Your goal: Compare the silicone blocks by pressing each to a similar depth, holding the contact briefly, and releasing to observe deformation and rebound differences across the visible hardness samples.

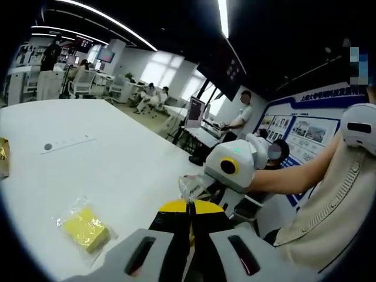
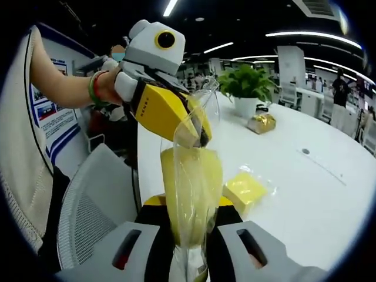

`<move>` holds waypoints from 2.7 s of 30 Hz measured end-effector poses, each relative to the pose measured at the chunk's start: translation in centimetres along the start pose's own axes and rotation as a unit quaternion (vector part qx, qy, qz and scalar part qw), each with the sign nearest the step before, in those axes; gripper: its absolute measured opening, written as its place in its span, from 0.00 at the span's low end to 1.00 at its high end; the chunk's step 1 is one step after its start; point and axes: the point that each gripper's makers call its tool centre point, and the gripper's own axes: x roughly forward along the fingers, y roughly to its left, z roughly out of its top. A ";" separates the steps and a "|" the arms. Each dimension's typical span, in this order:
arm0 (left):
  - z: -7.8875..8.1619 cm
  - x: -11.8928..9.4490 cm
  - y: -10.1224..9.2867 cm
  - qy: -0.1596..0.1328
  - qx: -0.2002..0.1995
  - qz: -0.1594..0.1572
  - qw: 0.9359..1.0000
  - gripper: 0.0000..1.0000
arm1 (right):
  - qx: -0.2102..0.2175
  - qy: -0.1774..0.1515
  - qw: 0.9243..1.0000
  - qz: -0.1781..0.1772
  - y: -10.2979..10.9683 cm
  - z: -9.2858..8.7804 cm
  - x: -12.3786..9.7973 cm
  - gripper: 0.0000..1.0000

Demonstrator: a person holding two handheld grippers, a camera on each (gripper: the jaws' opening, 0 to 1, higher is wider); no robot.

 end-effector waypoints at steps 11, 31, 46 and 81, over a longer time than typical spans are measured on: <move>-0.2 -0.3 -0.2 0.002 -0.007 0.011 1.000 0.00 | -0.007 -0.003 1.000 -0.003 0.2 0.1 0.2 0.13; 0.6 0.0 -0.6 -0.010 -0.029 0.013 0.999 0.00 | -0.036 -0.010 0.999 -0.022 -0.6 0.5 -0.8 0.22; 0.1 0.0 -0.4 -0.008 -0.051 0.014 0.999 0.00 | -0.030 -0.001 0.999 -0.012 -0.3 0.1 -0.8 0.27; -2.7 6.6 2.8 -0.019 -0.118 0.033 0.992 0.00 | 0.185 -0.097 0.950 -0.232 -3.0 -8.3 -14.4 0.79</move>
